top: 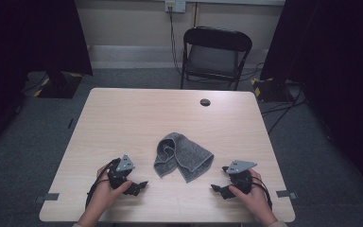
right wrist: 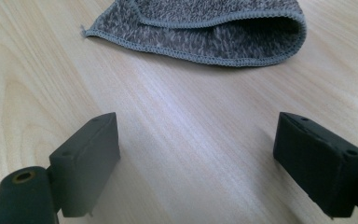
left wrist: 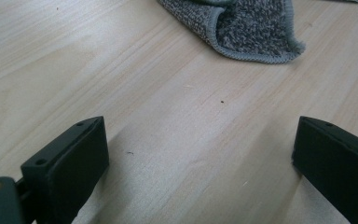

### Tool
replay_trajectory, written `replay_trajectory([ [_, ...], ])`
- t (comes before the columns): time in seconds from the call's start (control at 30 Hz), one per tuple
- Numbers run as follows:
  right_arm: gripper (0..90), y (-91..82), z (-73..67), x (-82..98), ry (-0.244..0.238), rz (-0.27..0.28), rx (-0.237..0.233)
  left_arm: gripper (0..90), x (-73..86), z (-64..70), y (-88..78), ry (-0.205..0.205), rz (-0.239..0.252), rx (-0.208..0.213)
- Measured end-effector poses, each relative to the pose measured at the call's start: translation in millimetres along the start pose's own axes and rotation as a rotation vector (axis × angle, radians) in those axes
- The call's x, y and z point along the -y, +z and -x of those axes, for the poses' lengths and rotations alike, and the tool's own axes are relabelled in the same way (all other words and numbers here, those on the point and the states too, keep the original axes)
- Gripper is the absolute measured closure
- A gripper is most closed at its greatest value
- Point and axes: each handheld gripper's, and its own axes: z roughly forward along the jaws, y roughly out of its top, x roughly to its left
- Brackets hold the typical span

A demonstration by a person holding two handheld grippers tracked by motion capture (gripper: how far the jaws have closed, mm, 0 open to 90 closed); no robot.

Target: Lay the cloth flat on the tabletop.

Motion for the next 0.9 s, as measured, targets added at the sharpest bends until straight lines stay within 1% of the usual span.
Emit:
replay_trajectory([
  [0.3, 13.6, 0.1, -0.1, 0.0, -0.002, 0.001, 0.002, 3.3, 0.2, 0.6, -0.3, -0.004, 0.000, -0.004],
  [0.37, 13.8, -0.1, -0.4, 0.0, 0.002, 0.000, 0.003, 4.2, 0.1, 0.7, -0.8, 0.001, 0.004, 0.002],
  [0.4, 14.1, -0.1, -0.6, 0.0, 0.007, 0.001, 0.005, 6.0, 0.1, 0.7, -0.8, 0.001, 0.004, 0.002],
  [0.43, 14.1, -0.1, -0.6, 0.0, 0.007, 0.001, 0.005, 6.0, -0.2, 0.6, -0.7, 0.003, 0.014, 0.013],
  [0.47, 14.5, 0.1, -1.9, -0.3, 0.017, 0.001, 0.016, 16.3, -0.7, 0.8, -0.9, -0.006, 0.026, 0.004],
  [0.5, 16.5, 0.0, -2.7, -0.9, 0.018, -0.001, 0.020, 16.7, -2.8, 0.7, 0.7, -0.050, 0.043, 0.014],
  [0.53, 16.5, 0.0, -2.7, -0.9, 0.018, -0.001, 0.020, 16.0, -2.8, 0.7, 0.7, -0.050, 0.043, 0.014],
  [0.57, 26.4, -0.9, -3.9, -3.3, 0.011, -0.004, 0.007, 17.6, -4.0, 0.6, 1.2, -0.062, 0.048, 0.028],
  [0.6, 29.6, -1.3, -4.5, -5.2, 0.002, 0.000, -0.006, 20.2, -5.5, 1.3, 1.8, -0.056, 0.047, 0.033],
  [0.63, 29.5, -1.7, -5.6, -7.3, 0.007, 0.015, -0.018, 21.8, -7.3, 2.6, 2.5, -0.041, 0.044, 0.034],
  [0.67, 29.5, -1.7, -5.6, -7.3, 0.007, 0.015, -0.018, 21.8, -9.5, 4.1, 3.2, -0.033, 0.046, 0.041],
  [0.7, 31.9, -2.3, -7.8, -12.6, 0.025, 0.038, -0.019, 25.5, -12.5, 5.7, 3.7, -0.039, 0.053, 0.054],
  [0.77, 36.5, -1.7, -9.5, -19.4, 0.010, 0.061, -0.026, 29.9, -19.6, 9.0, 5.1, -0.041, 0.079, 0.063],
  [0.8, 37.9, -0.9, -10.4, -22.6, 0.002, 0.074, -0.028, 34.0, -23.4, 10.5, 5.7, -0.042, 0.086, 0.063],
  [0.83, 39.2, 0.4, -11.4, -25.4, 0.001, 0.075, -0.032, 36.4, -29.3, 13.0, 7.8, -0.045, 0.099, 0.062],
  [0.87, 39.9, 2.2, -12.6, -27.3, -0.007, 0.067, -0.032, 36.5, -29.3, 13.0, 7.8, -0.045, 0.099, 0.062],
  [0.9, 41.7, 4.3, -13.9, -28.6, -0.019, 0.062, -0.037, 36.8, -31.6, 13.6, 9.0, -0.039, 0.089, 0.056],
])
